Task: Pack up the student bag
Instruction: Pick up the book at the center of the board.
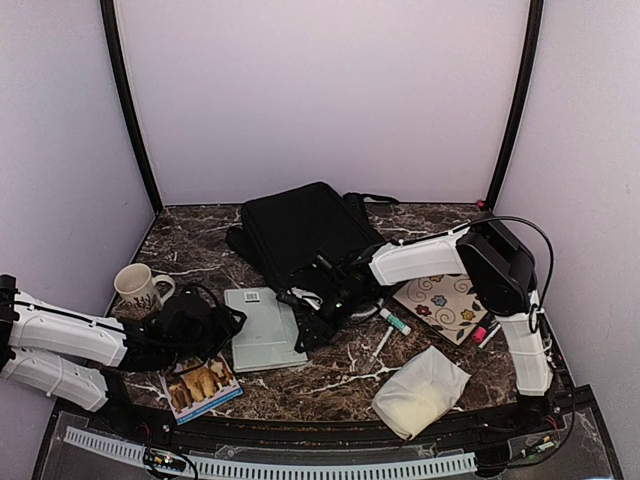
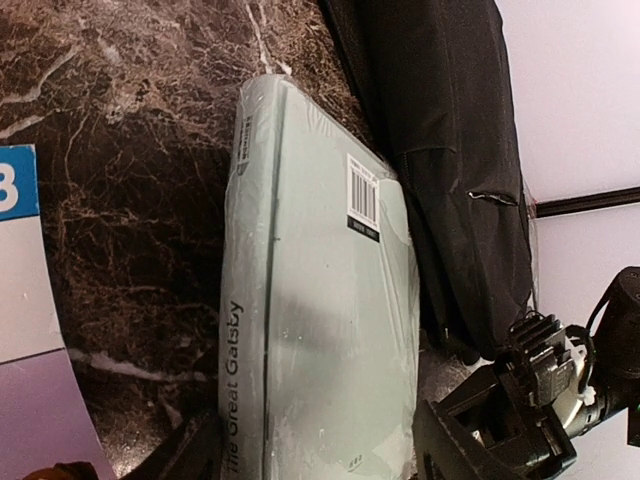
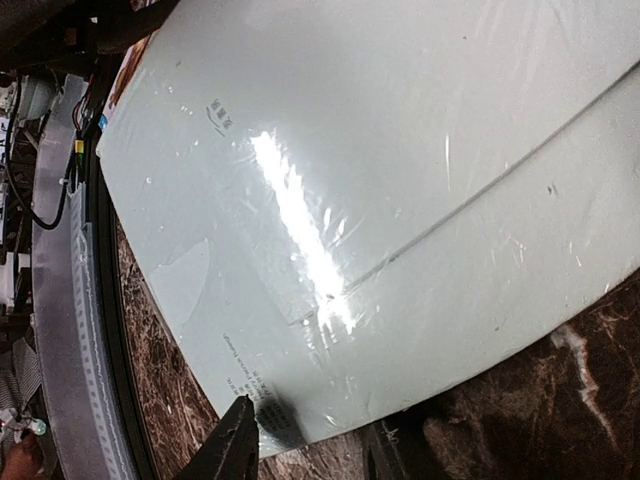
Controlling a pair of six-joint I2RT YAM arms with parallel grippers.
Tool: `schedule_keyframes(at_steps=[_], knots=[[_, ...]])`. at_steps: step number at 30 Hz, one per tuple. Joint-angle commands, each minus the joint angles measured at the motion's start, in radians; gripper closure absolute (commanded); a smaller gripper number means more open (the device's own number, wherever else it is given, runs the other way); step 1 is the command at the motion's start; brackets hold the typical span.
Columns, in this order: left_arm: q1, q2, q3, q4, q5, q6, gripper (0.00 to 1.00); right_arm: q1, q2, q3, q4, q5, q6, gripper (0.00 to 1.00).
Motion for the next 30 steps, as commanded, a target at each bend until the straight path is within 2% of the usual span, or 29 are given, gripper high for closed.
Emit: schedule_keyframes(at_steps=[1,6,9,11,14,17,24,30], knots=[[-0.031,-0.036,0.072,0.161,0.136,-0.008,0.33,0.039,0.109,-0.025,-0.014,0.088,-0.023,0.63],[-0.031,0.0,0.029,0.202,0.213,-0.071,0.37,0.034,0.095,0.0,-0.026,0.037,-0.041,0.62],[-0.035,-0.001,0.021,0.209,0.253,-0.095,0.44,0.035,0.102,0.033,-0.049,0.01,-0.049,0.62],[-0.069,-0.058,0.012,0.149,0.201,-0.14,0.46,0.038,0.108,0.054,-0.062,0.001,-0.048,0.62],[-0.1,-0.149,0.037,-0.037,0.126,-0.149,0.46,0.05,0.112,0.069,-0.069,-0.003,-0.045,0.62],[-0.1,-0.201,0.047,-0.175,0.126,-0.16,0.45,0.071,0.118,0.079,-0.074,-0.012,-0.041,0.62],[-0.1,-0.251,-0.017,-0.298,0.174,-0.258,0.46,0.115,0.145,0.113,-0.096,-0.009,-0.039,0.62],[-0.101,-0.317,-0.029,-0.476,0.134,-0.3,0.41,0.127,0.16,0.113,-0.103,-0.012,-0.02,0.63]])
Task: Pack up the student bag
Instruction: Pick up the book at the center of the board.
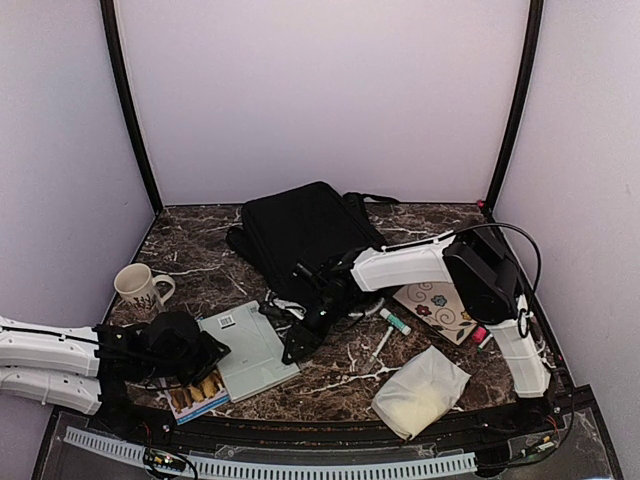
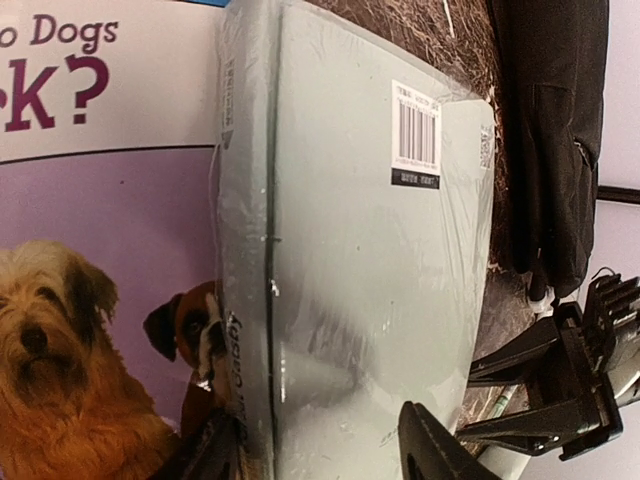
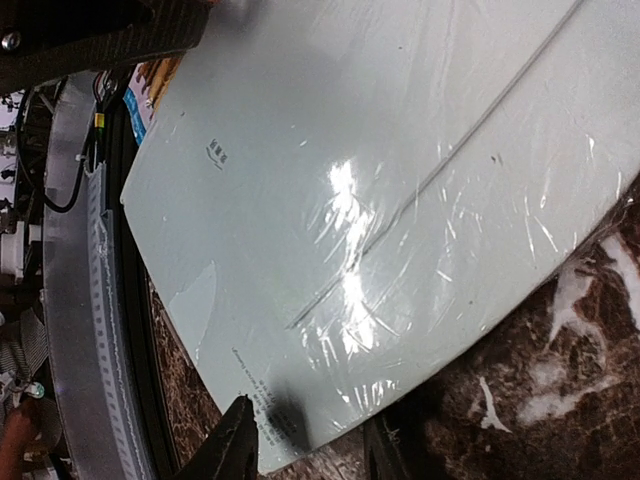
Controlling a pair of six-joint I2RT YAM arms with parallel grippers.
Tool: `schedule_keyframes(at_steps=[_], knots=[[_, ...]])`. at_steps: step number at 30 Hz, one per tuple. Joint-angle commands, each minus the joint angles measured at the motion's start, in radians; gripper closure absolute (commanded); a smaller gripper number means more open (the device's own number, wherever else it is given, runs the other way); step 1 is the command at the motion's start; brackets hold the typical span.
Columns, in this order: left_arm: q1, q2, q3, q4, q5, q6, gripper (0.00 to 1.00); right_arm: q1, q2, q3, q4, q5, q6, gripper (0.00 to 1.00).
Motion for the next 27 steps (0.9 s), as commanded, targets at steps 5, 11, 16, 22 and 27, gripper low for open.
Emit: schedule_keyframes(at_steps=[5,11,16,22,27], knots=[[-0.012,-0.032,-0.026,-0.019,0.053,-0.078,0.32,0.057,0.095,-0.042,0.018,0.019,0.008,0.63],[-0.012,0.091,-0.068,0.244,0.09,-0.005,0.3,0.057,0.116,-0.023,0.011,0.025,0.002,0.63],[-0.012,0.127,-0.068,0.535,0.081,0.21,0.37,0.057,0.13,-0.014,0.009,0.018,0.002,0.63],[-0.012,0.068,-0.055,0.554,0.054,0.287,0.53,0.057,0.115,-0.021,0.004,0.026,-0.011,0.63],[-0.012,0.026,-0.07,0.568,0.084,0.287,0.6,0.056,0.099,-0.025,0.005,0.035,-0.015,0.63]])
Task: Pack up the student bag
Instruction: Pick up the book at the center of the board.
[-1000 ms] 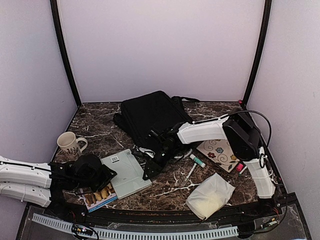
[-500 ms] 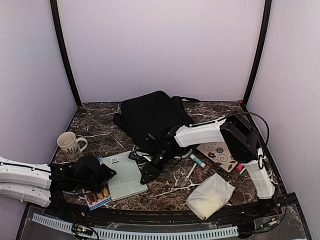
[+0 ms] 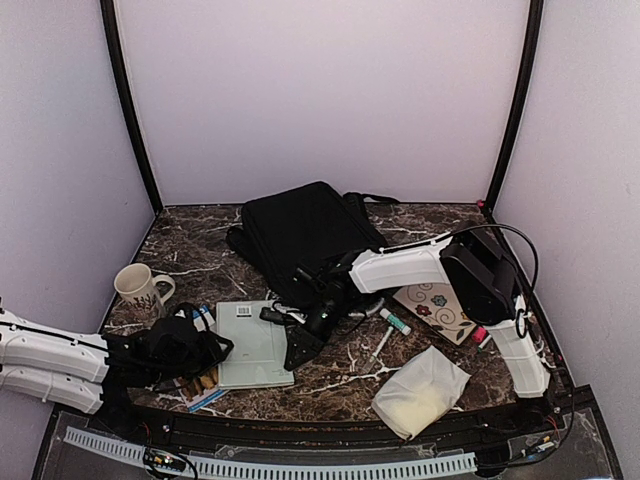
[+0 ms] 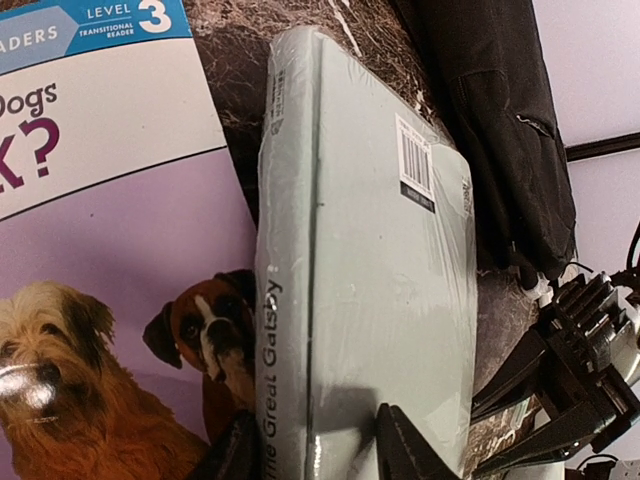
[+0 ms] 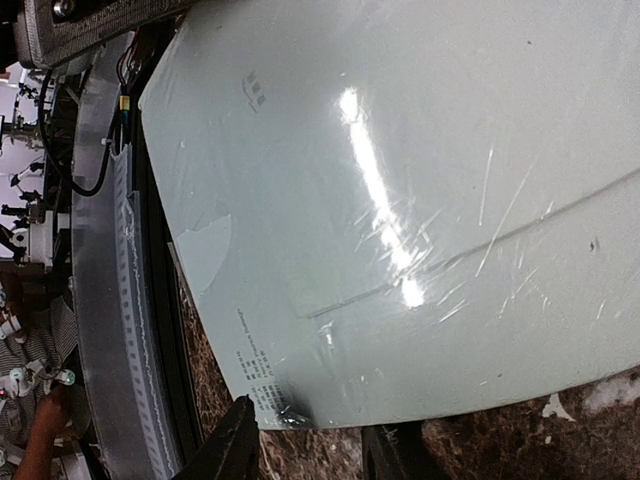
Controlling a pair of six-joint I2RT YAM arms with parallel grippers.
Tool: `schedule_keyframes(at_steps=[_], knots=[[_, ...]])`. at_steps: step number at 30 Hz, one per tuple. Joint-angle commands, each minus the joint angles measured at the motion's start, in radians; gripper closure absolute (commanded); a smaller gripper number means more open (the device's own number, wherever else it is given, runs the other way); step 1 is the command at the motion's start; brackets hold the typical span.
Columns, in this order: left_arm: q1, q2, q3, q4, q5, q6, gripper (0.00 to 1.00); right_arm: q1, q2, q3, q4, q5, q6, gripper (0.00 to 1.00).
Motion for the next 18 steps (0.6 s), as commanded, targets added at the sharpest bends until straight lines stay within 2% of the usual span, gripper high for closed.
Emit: schedule_keyframes(at_steps=[1,4,11,13,14,16,18], knots=[[-0.022,-0.053,0.021,0.269,0.187,0.019,0.6,0.049,0.083,-0.031,0.057,0.097,-0.015,0.63],[-0.022,-0.049,0.026,0.312,0.24,0.027,0.6,0.049,0.081,-0.033,0.056,0.095,-0.014,0.63],[-0.022,-0.05,0.037,0.322,0.279,0.009,0.8,0.049,0.077,-0.038,0.056,0.095,-0.014,0.63],[-0.022,-0.069,0.031,0.331,0.285,0.004,0.82,0.049,0.07,-0.043,0.055,0.097,-0.015,0.63],[-0.022,-0.077,0.032,0.328,0.29,0.002,0.78,0.049,0.066,-0.046,0.057,0.099,-0.014,0.63],[-0.022,-0.088,0.043,0.303,0.302,-0.002,0.62,0.049,0.056,-0.048,0.056,0.103,-0.018,0.63],[-0.022,-0.09,0.057,0.282,0.319,0.001,0.57,0.047,0.054,-0.048,0.056,0.106,-0.02,0.63]])
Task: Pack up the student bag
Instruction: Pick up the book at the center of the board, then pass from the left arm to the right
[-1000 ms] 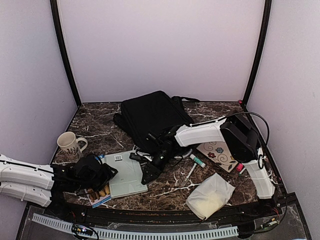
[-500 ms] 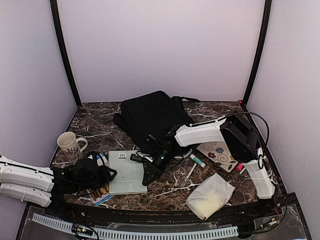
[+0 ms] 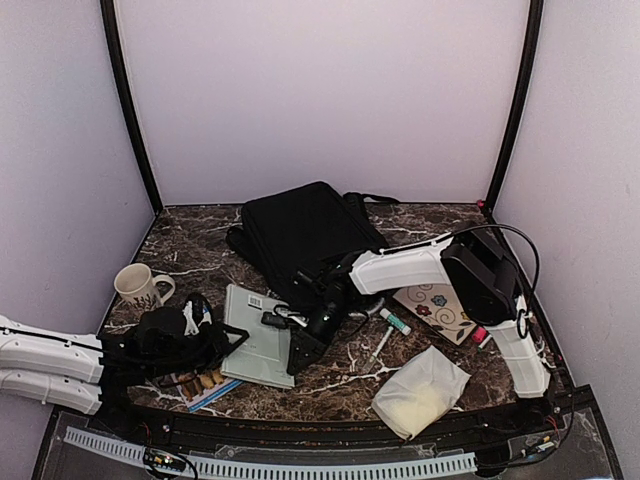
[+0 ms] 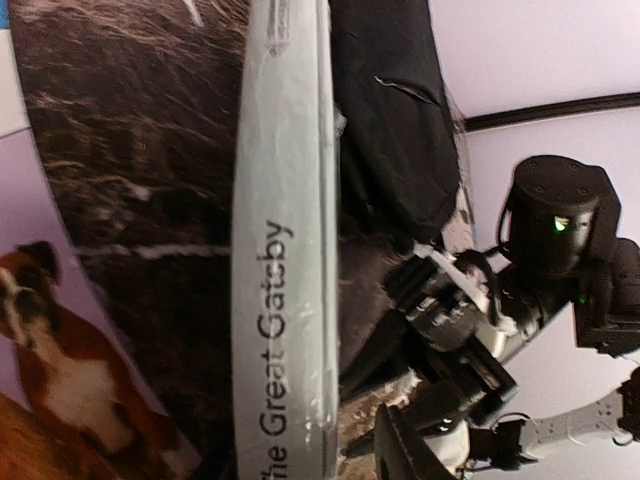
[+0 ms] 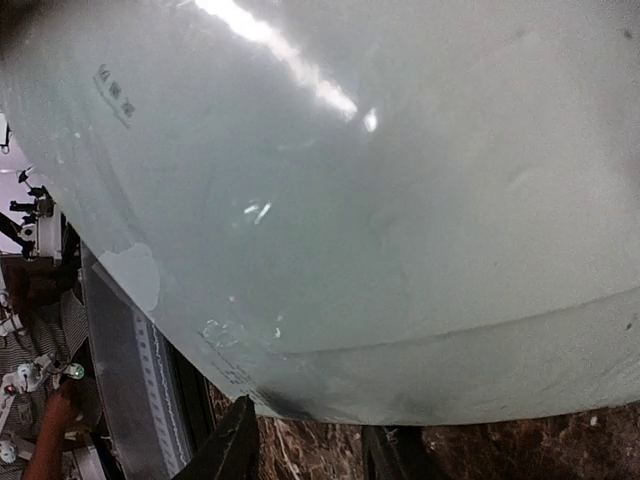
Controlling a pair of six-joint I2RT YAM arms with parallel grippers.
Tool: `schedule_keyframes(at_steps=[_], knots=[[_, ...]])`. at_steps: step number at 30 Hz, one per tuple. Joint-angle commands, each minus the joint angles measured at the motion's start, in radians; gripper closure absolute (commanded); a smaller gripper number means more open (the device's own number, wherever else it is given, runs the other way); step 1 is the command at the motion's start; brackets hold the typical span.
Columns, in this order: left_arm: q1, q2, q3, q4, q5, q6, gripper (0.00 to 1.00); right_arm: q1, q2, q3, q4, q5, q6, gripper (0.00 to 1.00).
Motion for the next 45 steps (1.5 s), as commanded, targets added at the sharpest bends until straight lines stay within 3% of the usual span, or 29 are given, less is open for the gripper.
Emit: schedule_keyframes(at_steps=[1,7,13,19,22,28,33,37,39,42,45], knots=[[-0.028,-0.021,0.06,0.121,0.194,-0.006,0.57,0.047,0.062,-0.034,0.103,0.12,-0.02,0.63],[-0.028,0.0,0.085,0.093,0.222,-0.008,0.7,0.048,0.064,-0.032,0.103,0.119,-0.02,0.63],[-0.028,-0.05,0.143,-0.079,0.193,0.001,0.83,0.047,0.04,-0.047,0.096,0.132,-0.032,0.63],[-0.028,-0.129,0.264,-0.295,0.143,0.089,0.95,-0.006,-0.151,-0.101,0.044,0.159,-0.077,0.62],[-0.028,-0.17,0.298,-0.277,0.131,0.164,1.0,-0.078,-0.278,-0.129,-0.004,0.159,-0.112,0.59],[-0.028,-0.17,0.378,-0.201,0.099,0.324,1.0,-0.281,-0.465,-0.136,-0.081,0.084,-0.167,0.57],[-0.028,-0.065,0.488,-0.109,0.047,0.441,1.0,-0.421,-0.599,-0.171,-0.018,-0.025,-0.098,0.55],[-0.028,0.056,0.568,-0.013,0.033,0.539,1.0,-0.46,-0.679,-0.236,0.021,-0.04,-0.083,0.53],[-0.028,0.109,0.57,0.067,0.044,0.574,1.0,-0.47,-0.751,-0.305,0.092,-0.008,-0.062,0.44],[-0.027,0.176,0.541,0.245,0.063,0.63,1.0,-0.479,-0.862,-0.437,0.265,0.024,0.0,0.04],[-0.026,0.24,0.558,0.352,0.052,0.639,1.0,-0.486,-0.906,-0.501,0.388,-0.022,0.079,0.0]])
